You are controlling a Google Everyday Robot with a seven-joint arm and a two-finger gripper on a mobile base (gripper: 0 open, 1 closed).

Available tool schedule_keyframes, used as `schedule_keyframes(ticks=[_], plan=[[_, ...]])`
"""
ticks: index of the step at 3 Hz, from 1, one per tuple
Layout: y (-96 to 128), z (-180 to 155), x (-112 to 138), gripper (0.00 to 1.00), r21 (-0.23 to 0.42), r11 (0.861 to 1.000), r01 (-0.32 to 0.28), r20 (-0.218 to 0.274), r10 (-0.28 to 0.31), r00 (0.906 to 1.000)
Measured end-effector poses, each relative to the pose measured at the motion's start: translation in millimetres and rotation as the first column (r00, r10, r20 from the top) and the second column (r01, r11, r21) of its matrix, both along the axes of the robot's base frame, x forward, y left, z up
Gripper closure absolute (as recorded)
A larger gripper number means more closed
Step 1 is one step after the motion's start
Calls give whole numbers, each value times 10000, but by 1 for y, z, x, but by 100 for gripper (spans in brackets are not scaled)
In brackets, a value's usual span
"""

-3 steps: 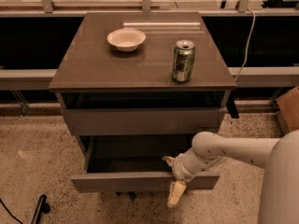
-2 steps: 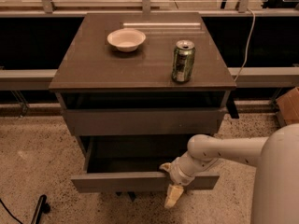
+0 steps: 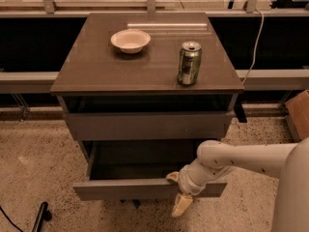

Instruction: Open middle drawer

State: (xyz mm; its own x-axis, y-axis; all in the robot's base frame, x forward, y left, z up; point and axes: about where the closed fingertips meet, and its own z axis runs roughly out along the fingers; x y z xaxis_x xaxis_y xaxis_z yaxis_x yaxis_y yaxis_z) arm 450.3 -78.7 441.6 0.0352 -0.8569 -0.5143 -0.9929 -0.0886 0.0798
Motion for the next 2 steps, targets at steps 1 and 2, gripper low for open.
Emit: schedule_keyframes(ticks=[1, 2], plan=[[-6, 10, -8, 24, 217, 9991, -369, -194, 373, 9991], [-5, 9, -17, 25, 436, 9933, -1069, -742, 1099, 9912]])
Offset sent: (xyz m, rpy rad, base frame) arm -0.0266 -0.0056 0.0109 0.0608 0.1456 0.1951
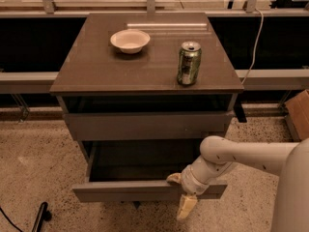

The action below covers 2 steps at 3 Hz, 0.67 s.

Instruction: Open middle drawer

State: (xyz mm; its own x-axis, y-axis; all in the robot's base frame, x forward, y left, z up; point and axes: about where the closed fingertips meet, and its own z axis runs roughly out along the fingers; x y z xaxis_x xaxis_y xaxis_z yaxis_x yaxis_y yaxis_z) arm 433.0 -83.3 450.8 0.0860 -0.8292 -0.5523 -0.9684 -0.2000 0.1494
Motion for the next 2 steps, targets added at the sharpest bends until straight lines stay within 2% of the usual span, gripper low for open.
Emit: schedule_keyframes(ticks=[1, 2], plan=[[10, -16, -30, 31, 300, 9972, -687, -906, 712, 9933], [10, -16, -30, 31, 300, 9972, -687, -906, 712, 9933]])
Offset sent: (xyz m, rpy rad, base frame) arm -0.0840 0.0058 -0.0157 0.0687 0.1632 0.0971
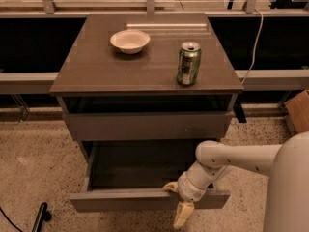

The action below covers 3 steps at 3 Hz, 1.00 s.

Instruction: Open middle drawer

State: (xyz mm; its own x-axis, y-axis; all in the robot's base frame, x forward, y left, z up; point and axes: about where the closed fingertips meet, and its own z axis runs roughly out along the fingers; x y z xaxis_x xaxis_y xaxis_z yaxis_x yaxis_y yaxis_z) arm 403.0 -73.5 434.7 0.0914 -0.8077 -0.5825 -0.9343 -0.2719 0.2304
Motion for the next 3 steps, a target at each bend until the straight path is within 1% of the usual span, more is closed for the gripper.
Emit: schedule_keyframes(ticks=[1, 2, 3], plan=[[0, 4, 0, 31, 0, 10000, 0, 0, 0, 10000], [0, 4, 0, 21, 0, 10000, 0, 0, 0, 10000], [0, 5, 0, 5, 1, 10000, 0, 0, 0, 10000]])
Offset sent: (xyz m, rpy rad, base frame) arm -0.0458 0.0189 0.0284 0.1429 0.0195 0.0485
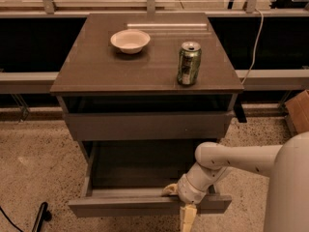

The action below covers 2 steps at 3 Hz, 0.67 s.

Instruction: Open middle drawer

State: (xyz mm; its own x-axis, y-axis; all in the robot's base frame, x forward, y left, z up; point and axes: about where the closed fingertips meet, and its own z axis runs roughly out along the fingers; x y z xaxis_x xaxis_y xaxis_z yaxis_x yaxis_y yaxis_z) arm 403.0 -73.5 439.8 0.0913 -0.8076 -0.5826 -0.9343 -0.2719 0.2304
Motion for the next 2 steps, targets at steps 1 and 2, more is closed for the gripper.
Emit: schedule_keyframes(ticks=[1, 2], plan=[[0, 1, 0, 0, 73, 10000, 48, 3, -48, 10000], [0, 19, -9, 0, 1622, 9811, 1051, -11, -1063, 9943]])
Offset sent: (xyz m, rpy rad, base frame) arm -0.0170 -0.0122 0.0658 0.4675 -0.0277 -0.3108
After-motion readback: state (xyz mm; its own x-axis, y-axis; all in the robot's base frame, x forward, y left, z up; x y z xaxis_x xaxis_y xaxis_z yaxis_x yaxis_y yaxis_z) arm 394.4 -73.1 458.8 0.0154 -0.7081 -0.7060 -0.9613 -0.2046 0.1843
